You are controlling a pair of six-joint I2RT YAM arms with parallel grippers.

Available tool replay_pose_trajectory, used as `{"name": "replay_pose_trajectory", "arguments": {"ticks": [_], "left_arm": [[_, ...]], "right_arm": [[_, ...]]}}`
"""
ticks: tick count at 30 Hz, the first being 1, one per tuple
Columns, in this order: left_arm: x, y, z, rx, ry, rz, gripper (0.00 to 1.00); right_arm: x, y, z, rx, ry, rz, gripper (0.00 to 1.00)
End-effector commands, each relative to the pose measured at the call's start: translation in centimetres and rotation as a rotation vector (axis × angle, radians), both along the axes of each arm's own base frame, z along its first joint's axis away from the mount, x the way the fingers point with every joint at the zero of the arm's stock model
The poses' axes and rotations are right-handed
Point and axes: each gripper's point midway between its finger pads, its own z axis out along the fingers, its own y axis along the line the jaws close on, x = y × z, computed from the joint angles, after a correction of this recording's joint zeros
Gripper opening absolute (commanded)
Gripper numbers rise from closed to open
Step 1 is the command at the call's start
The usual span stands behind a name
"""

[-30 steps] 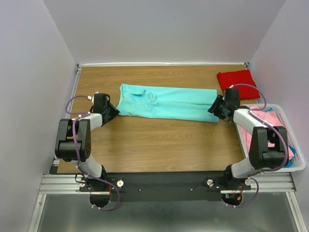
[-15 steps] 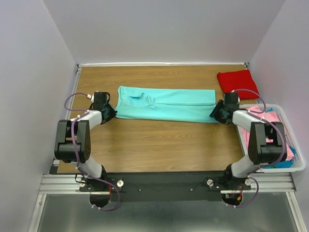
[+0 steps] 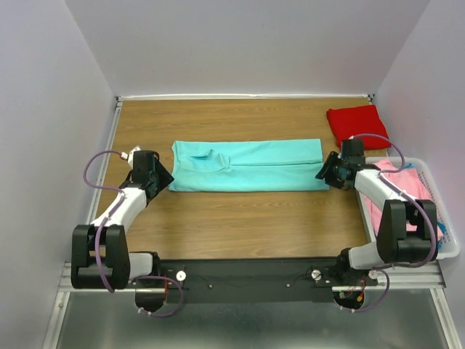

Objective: Fold and stack the t-shirts
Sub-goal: Fold the tshirt

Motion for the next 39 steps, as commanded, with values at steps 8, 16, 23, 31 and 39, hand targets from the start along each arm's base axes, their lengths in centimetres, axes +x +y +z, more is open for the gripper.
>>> {"name": "replay_pose_trajectory", "arguments": {"ticks": [8,16,23,31,39], "left_arm": [[2.1,-0.6,7.1,0.093,-0.166,-0.097,0.60],[5.4,-9.7,7.0,-0.020,-0.166,-0.374,0.41],[8.4,-13.6,2.2,-0.038,-0.036,-0.471,0.28],[10.6,-14.2,-0.5,-0.029,0.016,-0.480,0.25],[13.1,-13.3,-2.0,0.003,0.035,-0.432,0.24]], "right_arm": [[3.6,15.9,10.0,0.215,-0.238,0.468,0.52],[6.1,28.1,12.1,0.406,-0.285,0.684,0.50],[7.4,33.9,9.7,0.489,-0.230,0.741,0.43],[7.2,36.7,6.8,0.567,-0.138,0.801,0.32],[7.6,38.8,3.7,0.616,-0.071,0.840,0.32]]}}
